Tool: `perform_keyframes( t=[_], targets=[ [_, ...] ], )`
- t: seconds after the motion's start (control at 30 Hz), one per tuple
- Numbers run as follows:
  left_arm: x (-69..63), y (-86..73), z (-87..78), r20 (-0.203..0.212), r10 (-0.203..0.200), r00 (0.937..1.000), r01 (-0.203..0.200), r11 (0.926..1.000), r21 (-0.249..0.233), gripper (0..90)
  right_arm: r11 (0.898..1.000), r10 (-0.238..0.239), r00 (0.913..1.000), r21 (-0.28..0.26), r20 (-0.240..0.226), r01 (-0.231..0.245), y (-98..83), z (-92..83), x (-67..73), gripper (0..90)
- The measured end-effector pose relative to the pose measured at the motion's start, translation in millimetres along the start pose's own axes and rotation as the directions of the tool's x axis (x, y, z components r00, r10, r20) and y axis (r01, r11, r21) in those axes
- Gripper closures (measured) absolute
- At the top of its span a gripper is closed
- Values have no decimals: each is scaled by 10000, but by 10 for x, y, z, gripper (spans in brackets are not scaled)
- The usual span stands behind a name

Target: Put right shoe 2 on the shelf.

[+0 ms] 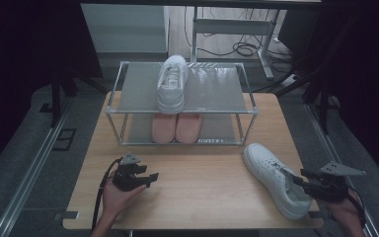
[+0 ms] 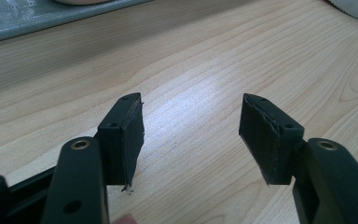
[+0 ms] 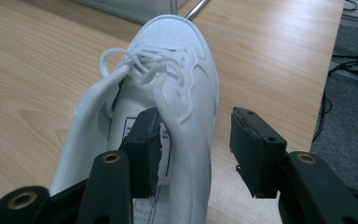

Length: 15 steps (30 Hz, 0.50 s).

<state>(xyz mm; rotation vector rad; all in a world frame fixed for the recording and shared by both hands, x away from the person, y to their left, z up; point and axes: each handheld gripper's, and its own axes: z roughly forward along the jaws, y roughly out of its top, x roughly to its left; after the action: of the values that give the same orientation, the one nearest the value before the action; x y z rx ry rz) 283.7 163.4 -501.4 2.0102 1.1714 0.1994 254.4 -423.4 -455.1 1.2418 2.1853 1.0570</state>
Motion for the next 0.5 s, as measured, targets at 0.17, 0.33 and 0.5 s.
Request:
perform_keyframes(
  t=[0.17, 0.33, 0.5],
  targets=[
    [8, -2, -1, 1, 9, 10000, -9, 10000, -12, 398, 9996, -101, 9999, 249, -136, 104, 70, 77, -13, 523],
    [6, -4, -2, 6, 6, 10000, -6, 10000, -9, 398, 9985, -144, 9997, 520, -179, 153, 105, 163, -6, 534],
    [12, -4, -10, -25, -24, 10000, 24, 10000, -29, 398, 9982, -72, 9998, 586, -207, 84, 84, 227, 5, 584]
  ],
)
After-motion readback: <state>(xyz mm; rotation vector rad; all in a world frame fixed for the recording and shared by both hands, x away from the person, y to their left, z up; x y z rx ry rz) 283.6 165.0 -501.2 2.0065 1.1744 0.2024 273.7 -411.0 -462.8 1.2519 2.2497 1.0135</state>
